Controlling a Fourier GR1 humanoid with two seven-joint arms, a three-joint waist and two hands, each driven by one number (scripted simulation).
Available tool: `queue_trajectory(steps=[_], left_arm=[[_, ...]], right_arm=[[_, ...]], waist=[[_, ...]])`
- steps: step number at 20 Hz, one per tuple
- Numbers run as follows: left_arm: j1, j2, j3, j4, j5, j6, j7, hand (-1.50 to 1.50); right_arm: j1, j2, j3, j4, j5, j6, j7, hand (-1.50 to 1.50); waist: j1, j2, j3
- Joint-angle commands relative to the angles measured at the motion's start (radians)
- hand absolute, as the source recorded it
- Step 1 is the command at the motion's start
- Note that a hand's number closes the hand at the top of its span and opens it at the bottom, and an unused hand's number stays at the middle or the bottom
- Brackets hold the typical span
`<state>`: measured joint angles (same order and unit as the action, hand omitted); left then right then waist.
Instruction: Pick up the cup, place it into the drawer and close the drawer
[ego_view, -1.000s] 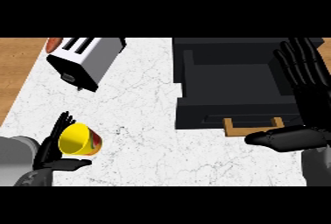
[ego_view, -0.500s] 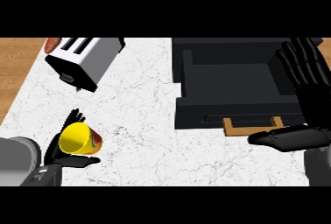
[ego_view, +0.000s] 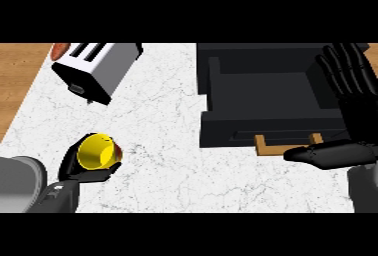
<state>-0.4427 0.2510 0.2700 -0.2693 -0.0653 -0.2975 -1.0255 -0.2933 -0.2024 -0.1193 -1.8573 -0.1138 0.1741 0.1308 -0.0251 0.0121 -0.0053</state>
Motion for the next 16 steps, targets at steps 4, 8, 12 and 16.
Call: queue_trajectory(steps=[4, 8, 12, 16], left_arm=[[-0.013, -0.038, 0.053, -0.033, 0.026, 0.134, -0.203, 1.5], [-0.019, -0.119, 0.125, -0.049, 0.086, 0.276, -0.206, 1.5], [-0.06, -0.138, 0.136, -0.065, 0.116, 0.124, -0.237, 1.5], [-0.127, -0.132, 0.08, -0.133, 0.098, 0.065, -0.126, 1.5]], right_arm=[[-0.008, 0.001, 0.012, -0.011, 0.011, -0.003, 0.013, -1.5], [0.07, 0.009, -0.005, -0.019, 0.0, 0.01, -0.031, -1.5], [-0.04, 0.001, 0.002, -0.002, -0.003, -0.014, 0.038, -1.5], [0.046, -0.035, -0.053, 0.004, -0.041, 0.04, -0.013, -1.5]], waist=[[0.001, -0.002, 0.001], [0.002, -0.005, 0.003], [0.008, -0.003, 0.001], [0.015, -0.011, 0.005]])
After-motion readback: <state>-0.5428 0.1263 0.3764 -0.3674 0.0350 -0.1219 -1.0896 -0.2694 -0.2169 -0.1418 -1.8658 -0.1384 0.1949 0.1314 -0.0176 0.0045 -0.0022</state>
